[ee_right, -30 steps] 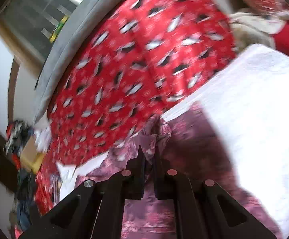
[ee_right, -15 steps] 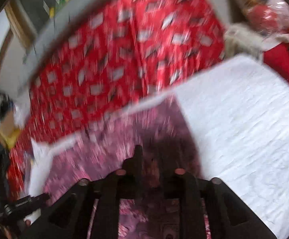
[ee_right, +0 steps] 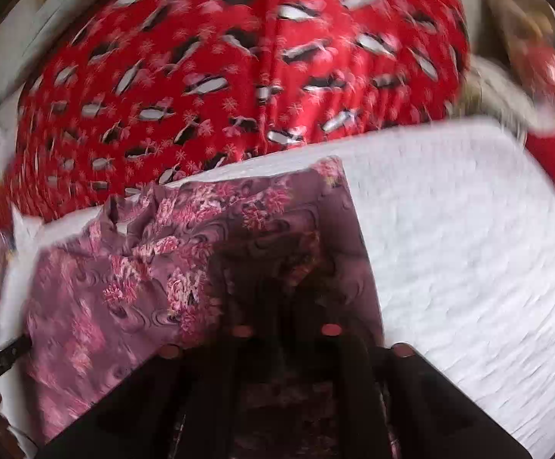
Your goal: Fold small clothes
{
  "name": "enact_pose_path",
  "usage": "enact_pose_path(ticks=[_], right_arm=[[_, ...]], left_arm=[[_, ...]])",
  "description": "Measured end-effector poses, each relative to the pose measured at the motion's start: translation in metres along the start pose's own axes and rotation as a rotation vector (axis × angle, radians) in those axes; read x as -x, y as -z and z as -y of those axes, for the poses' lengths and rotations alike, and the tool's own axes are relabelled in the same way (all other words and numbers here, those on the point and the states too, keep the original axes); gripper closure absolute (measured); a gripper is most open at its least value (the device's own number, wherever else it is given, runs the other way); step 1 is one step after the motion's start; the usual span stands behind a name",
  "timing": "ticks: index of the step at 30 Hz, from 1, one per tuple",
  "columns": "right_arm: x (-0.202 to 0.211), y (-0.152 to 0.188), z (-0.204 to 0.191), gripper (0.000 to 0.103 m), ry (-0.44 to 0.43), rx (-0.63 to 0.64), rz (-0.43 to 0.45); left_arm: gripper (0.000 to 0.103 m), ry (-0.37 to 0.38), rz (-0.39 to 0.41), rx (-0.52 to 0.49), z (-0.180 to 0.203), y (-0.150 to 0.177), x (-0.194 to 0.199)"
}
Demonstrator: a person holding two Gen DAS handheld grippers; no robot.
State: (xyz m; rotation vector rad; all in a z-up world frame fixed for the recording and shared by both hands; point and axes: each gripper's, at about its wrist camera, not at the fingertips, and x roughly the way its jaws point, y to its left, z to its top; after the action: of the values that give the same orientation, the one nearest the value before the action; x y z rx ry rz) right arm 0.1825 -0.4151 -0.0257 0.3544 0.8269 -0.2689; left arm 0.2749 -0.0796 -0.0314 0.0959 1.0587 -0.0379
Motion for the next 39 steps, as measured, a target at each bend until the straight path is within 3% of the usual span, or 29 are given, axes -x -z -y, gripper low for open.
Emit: enact_pose_path(ticks=[3, 4, 5, 9, 12, 13, 14, 16, 19, 23, 26, 30, 34, 39], right_arm=[[0.015, 0.002, 0.023, 0.098, -0.032, -0.133, 0.083], [0.008, 0.006, 0.033, 0.098, -0.031, -0.180, 0.055], [-0.009, 0.013, 0.042, 0.098, -0.019, -0.207, -0.034], [0.013, 0.008, 0.034, 0.088, 0.028, -0.168, 0.001], [0.048, 0.017, 0.021, 0.087, -0.068, -0.114, 0.093], [0.050, 0.024, 0.016, 0.085, -0.090, -0.084, 0.071], [0.045, 0.030, 0.012, 0.077, -0.101, -0.059, 0.030], [0.021, 0.047, 0.006, 0.077, -0.077, 0.006, -0.120], [0.028, 0.062, -0.002, 0.075, -0.037, 0.076, -0.120], [0.044, 0.071, -0.005, 0.075, -0.059, 0.070, -0.211], [0.056, 0.099, 0.000, 0.074, -0.071, 0.078, -0.287], [0.080, 0.128, 0.004, 0.069, -0.093, 0.086, -0.326], [0.116, 0.169, 0.013, 0.062, -0.122, 0.087, -0.351], [0.150, 0.208, 0.030, 0.061, -0.163, 0.071, -0.361]], left_arm=[[0.037, -0.014, 0.026, 0.001, -0.003, -0.001, 0.003], [0.037, -0.013, 0.025, 0.003, -0.004, -0.001, 0.002], [0.036, -0.013, 0.026, 0.006, -0.005, 0.001, 0.001], [0.036, -0.024, 0.038, -0.010, -0.007, 0.003, 0.002], [0.036, -0.046, 0.051, -0.023, -0.004, 0.005, 0.003], [0.036, -0.051, 0.055, -0.026, -0.003, 0.005, 0.004], [0.036, -0.054, 0.059, -0.030, -0.002, 0.007, 0.005], [0.036, -0.059, 0.059, -0.033, 0.000, 0.010, 0.008], [0.036, -0.066, 0.050, -0.046, 0.000, 0.016, 0.013], [0.036, -0.045, -0.009, -0.056, -0.003, 0.024, 0.021], [0.036, -0.042, -0.038, -0.079, -0.005, 0.037, 0.034], [0.036, -0.022, -0.095, -0.126, -0.008, 0.064, 0.052], [0.037, 0.073, -0.242, -0.131, -0.029, 0.105, 0.055], [0.036, 0.102, -0.290, -0.183, -0.059, 0.153, 0.073]])
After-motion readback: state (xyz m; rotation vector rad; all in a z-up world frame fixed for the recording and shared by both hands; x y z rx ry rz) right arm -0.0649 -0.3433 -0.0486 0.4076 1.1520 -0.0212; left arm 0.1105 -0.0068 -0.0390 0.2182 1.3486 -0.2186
